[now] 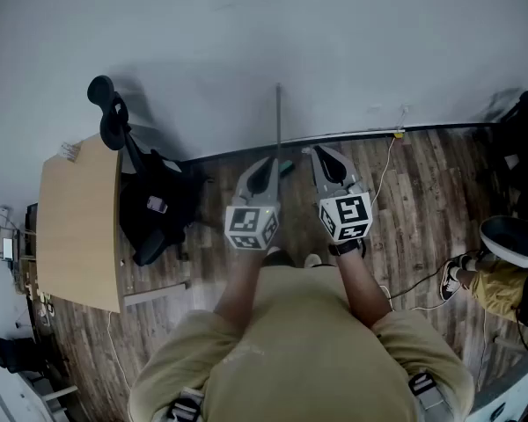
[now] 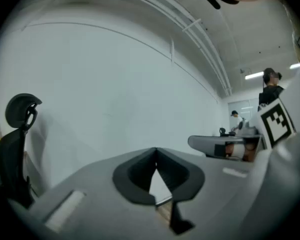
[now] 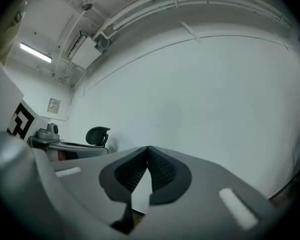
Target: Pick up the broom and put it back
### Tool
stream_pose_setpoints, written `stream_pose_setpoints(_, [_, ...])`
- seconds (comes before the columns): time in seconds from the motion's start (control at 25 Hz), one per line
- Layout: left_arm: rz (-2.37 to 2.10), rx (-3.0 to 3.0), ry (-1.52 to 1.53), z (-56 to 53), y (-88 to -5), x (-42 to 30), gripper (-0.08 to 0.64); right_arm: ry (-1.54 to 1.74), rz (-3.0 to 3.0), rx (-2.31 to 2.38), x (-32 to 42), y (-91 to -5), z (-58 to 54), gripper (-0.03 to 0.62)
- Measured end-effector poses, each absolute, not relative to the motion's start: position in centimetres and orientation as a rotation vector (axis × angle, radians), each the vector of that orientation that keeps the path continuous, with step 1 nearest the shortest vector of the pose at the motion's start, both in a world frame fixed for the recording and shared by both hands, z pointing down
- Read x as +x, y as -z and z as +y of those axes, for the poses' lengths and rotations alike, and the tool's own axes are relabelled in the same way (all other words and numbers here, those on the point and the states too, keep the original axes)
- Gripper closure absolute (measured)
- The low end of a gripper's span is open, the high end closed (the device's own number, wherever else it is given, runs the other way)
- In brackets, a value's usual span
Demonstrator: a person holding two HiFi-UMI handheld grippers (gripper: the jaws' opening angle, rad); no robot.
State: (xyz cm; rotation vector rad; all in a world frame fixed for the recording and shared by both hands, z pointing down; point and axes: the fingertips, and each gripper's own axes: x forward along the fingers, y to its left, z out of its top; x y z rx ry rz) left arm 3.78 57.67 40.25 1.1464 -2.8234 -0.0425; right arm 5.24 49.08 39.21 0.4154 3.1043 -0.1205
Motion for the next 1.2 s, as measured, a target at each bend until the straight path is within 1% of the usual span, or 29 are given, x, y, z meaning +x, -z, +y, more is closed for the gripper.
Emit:
stream_pose_setpoints(0.16, [-2.825,1.151,0.045,57.1,-40.7,3.6,0.557,0.137,3.112,0.418,4.9,-40.0,48.7,0.588])
stream_pose_setpoints(0.32, [-2.818,1.157,0.049,56.7,-41.5,4.0,0.557,0.221,3.151,0.409,3.8,-41.8,47.8,0.588])
stream_pose_setpoints(0.52, [-2.847,1.172,0.142,57.3,-41.6,1.7,0.557,0.207,3.118,0.450,1.5,-42.1,48.0,0.588])
stream_pose_setpoints(0.68, [-2.873,1.145,0.170,57.1,-42.8,-2.0,0.557,0.174,3.098,0.458,-1.1,-42.9,47.7,0.598])
stream_pose_setpoints(0.88, [-2.825,1.175,0.335,56.6,-43.7,-6.9,0.561,0.243,3.129,0.479,-5.3,-44.0,47.0,0.597])
stream_pose_setpoints(1.04, [-2.762,1.225,0.279,56.6,-45.5,-10.8,0.560,0.224,3.167,0.515,-10.0,-45.0,47.3,0.589])
stream_pose_setpoints(1.2, [-2.729,1.236,0.206,57.6,-47.3,-15.1,0.558,0.387,3.257,0.561,-14.4,-47.8,48.3,0.589])
